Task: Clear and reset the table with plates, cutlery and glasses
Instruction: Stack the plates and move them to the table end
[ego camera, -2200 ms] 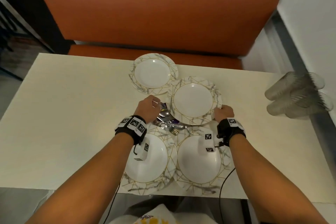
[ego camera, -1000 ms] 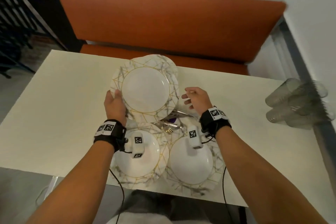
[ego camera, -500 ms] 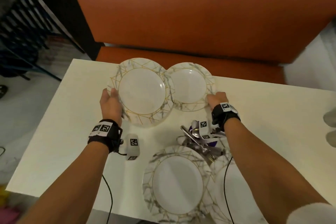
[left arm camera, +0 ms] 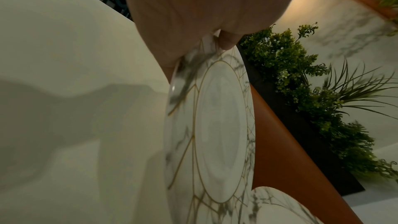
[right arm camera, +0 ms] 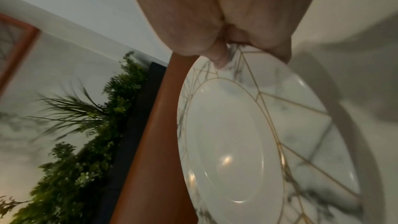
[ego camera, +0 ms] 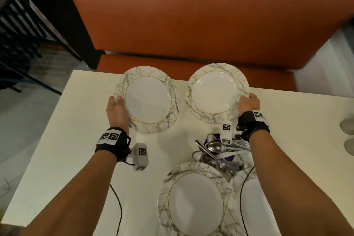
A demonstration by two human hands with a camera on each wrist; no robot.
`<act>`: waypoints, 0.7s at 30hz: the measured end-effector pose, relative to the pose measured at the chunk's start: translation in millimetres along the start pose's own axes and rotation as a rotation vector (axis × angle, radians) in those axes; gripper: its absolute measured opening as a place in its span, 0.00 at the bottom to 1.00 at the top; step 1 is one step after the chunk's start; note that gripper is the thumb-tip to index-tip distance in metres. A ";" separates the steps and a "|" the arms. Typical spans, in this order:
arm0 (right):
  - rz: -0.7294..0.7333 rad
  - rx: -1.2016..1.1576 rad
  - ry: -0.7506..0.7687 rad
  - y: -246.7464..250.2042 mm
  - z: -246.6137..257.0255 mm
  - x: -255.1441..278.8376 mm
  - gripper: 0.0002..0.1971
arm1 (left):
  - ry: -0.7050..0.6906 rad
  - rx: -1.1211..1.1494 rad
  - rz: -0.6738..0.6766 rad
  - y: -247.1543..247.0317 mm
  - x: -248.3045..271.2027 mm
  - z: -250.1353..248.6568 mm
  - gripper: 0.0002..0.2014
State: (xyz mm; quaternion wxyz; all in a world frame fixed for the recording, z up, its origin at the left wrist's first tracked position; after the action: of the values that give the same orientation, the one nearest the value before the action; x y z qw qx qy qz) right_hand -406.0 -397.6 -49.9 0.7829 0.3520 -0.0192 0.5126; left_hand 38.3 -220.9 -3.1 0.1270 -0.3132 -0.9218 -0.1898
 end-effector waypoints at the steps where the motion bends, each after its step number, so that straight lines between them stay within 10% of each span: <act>1: -0.034 -0.031 0.016 7.8 1.4 -0.7 0.19 | 0.000 0.006 0.009 -2.6 1.5 -0.3 0.21; 11: 0.138 -0.223 0.118 18.9 -1.1 33.2 0.17 | -0.037 -0.047 0.171 -36.5 36.1 1.6 0.10; 21: 0.271 -0.068 0.136 6.1 -26.2 79.0 0.14 | 0.082 -0.104 0.309 -67.3 72.8 17.7 0.21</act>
State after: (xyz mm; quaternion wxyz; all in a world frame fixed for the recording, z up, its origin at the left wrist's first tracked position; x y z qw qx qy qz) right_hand -382.2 -318.9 -35.6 0.7176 0.2840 -0.0310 0.6352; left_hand -62.0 -224.0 -11.5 0.1757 -0.4494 -0.8456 -0.2283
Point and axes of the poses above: each hand's wrist, its own x-axis away from the middle knuckle, its own y-axis out of the back of the hand, z = x × y, the point moved 7 cm from there along -x, towards the middle knuckle, and after that the axes turned 5 degrees about -x, right-handed, at the moved point
